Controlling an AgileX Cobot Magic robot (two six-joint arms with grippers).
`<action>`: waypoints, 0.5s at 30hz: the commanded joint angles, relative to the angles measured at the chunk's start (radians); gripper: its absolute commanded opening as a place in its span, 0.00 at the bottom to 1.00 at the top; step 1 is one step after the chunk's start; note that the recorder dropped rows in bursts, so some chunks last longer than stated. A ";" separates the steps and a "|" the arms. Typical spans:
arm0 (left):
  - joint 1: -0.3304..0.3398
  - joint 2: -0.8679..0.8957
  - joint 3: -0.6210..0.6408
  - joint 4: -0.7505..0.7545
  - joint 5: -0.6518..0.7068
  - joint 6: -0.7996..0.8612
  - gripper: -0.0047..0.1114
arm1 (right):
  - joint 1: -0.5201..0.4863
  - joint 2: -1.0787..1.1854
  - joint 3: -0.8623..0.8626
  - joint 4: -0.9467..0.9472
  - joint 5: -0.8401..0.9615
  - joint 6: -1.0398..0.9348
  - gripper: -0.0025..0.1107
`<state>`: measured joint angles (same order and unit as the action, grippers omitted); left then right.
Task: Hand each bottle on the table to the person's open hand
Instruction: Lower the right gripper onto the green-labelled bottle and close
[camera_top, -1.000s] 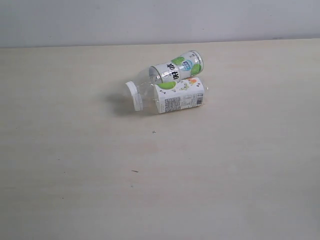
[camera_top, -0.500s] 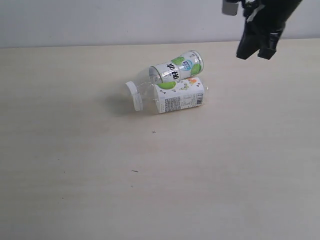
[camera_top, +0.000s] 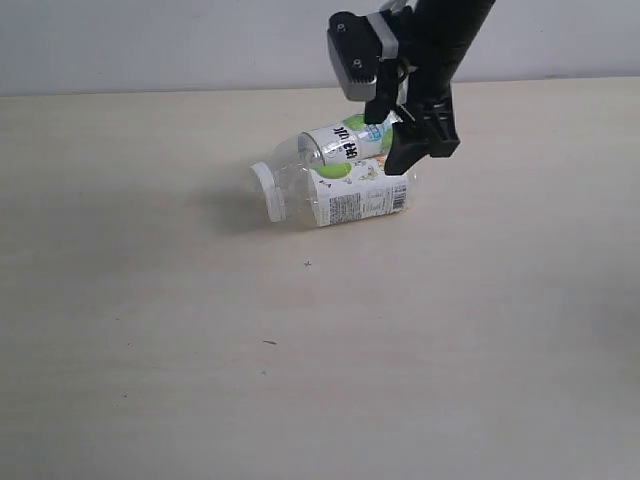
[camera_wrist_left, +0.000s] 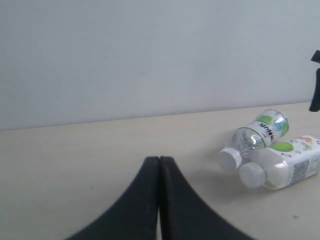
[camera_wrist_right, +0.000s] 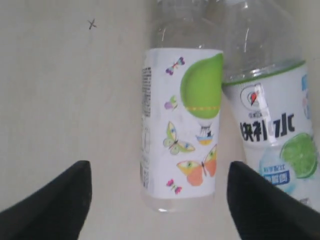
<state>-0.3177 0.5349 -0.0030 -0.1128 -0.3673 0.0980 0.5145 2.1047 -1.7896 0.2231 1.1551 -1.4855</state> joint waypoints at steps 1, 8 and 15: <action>0.004 -0.007 0.003 -0.007 0.002 0.002 0.05 | 0.021 0.029 -0.009 0.004 -0.087 -0.004 0.72; 0.004 -0.007 0.003 -0.007 0.002 0.002 0.05 | 0.026 0.085 -0.009 -0.019 -0.147 -0.004 0.75; 0.004 -0.007 0.003 -0.007 0.002 0.002 0.05 | 0.026 0.124 -0.009 -0.019 -0.171 -0.004 0.75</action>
<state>-0.3177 0.5349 -0.0030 -0.1128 -0.3673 0.0980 0.5395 2.2152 -1.7914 0.2071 0.9977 -1.4855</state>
